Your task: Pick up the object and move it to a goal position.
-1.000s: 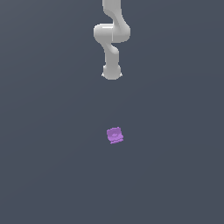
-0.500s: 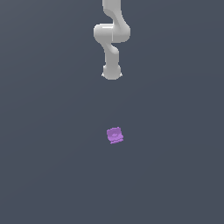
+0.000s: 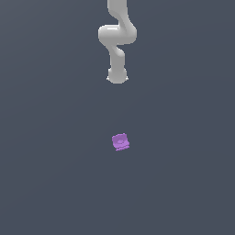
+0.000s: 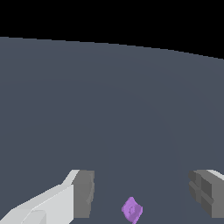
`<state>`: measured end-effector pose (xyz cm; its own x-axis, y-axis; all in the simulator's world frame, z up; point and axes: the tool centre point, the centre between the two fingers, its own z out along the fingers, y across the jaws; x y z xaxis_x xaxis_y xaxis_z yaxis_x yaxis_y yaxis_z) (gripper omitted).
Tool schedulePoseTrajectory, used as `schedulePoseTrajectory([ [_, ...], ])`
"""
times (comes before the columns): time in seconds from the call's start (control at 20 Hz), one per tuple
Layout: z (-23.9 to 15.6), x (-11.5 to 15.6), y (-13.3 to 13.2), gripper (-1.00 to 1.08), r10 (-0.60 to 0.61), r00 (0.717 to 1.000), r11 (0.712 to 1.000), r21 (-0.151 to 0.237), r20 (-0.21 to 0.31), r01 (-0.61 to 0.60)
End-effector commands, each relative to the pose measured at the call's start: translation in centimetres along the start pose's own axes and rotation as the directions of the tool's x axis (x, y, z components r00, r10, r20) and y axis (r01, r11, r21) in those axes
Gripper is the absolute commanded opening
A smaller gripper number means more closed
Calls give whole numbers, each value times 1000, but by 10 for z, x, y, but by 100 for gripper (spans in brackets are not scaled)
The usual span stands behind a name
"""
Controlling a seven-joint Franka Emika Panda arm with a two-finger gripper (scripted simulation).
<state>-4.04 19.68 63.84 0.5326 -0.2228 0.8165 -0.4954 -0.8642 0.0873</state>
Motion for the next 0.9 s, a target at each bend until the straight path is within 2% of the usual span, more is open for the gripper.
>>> schedulePoseTrajectory([
  [0.0, 6, -14, -18, 68, -5, 1000, 999, -49, -29, 4],
  [0.2, 29, -43, -45, 68, -24, 998, 991, -131, -59, 16],
  [0.45, 79, -86, -72, 68, -55, 996, 970, -240, -77, 35],
  [0.65, 133, -127, -84, 68, -81, 994, 942, -331, -74, 52],
  [0.85, 196, -173, -84, 68, -106, 993, 904, -422, -56, 73],
])
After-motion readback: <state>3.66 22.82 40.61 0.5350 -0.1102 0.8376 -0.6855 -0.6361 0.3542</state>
